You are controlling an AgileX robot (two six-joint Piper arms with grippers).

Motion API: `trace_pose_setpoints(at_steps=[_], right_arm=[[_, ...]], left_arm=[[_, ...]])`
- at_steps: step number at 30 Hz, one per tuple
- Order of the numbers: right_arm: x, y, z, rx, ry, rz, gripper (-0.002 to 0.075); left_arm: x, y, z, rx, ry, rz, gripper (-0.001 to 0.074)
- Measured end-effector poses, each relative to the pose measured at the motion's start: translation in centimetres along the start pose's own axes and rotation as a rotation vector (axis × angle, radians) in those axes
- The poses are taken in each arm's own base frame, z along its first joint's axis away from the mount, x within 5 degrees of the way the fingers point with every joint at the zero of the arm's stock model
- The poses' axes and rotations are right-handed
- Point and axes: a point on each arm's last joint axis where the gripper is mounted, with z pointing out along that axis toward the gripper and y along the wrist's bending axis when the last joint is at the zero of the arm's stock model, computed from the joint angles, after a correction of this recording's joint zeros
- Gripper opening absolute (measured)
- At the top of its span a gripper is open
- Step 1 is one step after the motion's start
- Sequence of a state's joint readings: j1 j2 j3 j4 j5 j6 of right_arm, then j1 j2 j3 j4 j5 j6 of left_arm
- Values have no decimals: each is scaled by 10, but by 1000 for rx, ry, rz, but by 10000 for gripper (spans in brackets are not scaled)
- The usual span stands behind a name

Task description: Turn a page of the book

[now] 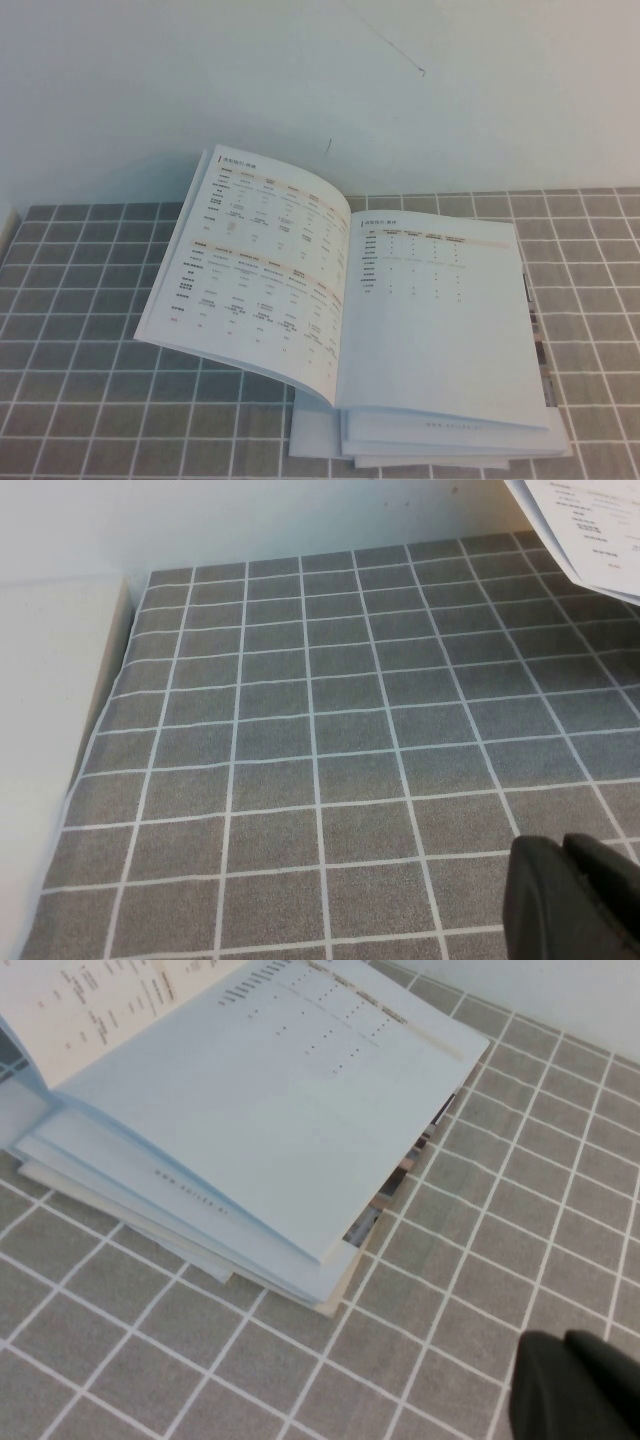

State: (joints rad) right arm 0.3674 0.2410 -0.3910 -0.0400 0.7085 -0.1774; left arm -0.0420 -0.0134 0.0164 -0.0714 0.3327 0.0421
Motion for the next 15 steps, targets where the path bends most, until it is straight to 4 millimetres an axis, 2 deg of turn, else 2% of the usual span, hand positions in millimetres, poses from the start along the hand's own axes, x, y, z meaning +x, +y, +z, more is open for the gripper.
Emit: trace_pose_setpoints(at_steps=[12,15], right_arm=[[0,0,0,1,0,-1,-2],[7,-1,4,38,6,-62,-2]], left_arm=[[0,0,0,0,0,7,-4],[0,0,0,0,0,7,-4]])
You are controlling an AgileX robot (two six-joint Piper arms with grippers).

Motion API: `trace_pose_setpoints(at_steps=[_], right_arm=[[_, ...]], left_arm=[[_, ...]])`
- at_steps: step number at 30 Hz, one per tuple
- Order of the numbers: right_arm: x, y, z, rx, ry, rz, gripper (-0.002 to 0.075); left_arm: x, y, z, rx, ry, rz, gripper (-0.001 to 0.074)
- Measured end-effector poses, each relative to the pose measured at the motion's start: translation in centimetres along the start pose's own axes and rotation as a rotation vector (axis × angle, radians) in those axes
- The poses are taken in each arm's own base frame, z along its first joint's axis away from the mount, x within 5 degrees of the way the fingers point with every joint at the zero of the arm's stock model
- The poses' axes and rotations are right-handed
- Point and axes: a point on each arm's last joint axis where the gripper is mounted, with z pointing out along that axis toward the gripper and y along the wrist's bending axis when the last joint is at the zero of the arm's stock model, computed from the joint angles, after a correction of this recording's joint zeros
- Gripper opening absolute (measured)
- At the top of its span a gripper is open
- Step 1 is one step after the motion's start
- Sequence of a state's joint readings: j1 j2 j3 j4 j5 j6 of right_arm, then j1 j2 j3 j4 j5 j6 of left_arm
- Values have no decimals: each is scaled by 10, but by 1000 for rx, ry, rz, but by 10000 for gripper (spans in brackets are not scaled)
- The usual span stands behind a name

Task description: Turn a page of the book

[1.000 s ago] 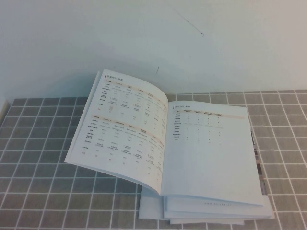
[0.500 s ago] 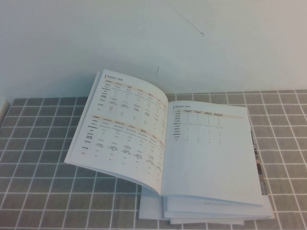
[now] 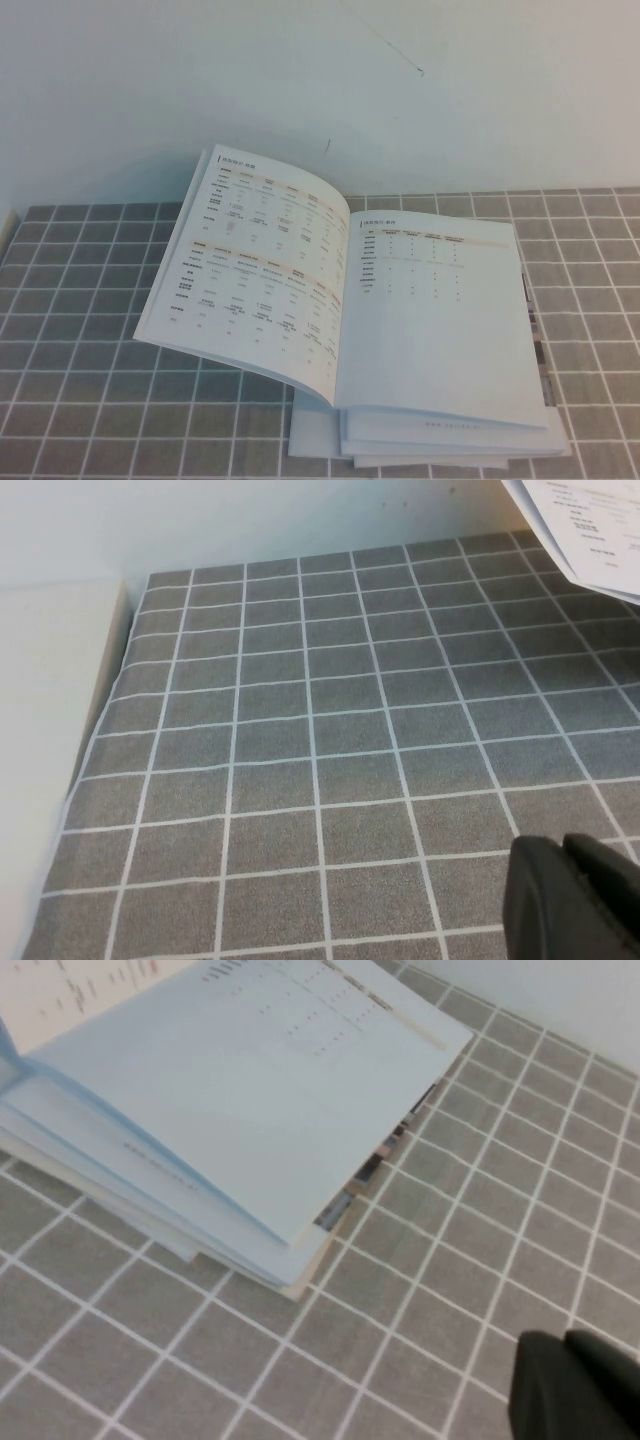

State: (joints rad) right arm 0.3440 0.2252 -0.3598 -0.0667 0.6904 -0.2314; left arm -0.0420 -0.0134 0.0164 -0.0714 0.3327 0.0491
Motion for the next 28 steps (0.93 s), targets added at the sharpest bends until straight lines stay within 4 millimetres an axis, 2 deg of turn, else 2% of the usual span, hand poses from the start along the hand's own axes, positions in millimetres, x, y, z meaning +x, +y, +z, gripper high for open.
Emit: trace_pose_setpoints(at_steps=[6,12,16,28], right_arm=[[20,-2,6,169,-73,65,-2],[56,4,28,289,-116,159,-2],[72,9,41,296,-134,177,-2],[73,11,42,267,-136,226,-2]], left_arm=[[0,0,0,0,0,0,-4],[0,0,0,0,0,0,-4],[0,0,0,0,0,0,-4],[0,0,0,1,0,-3,-4]])
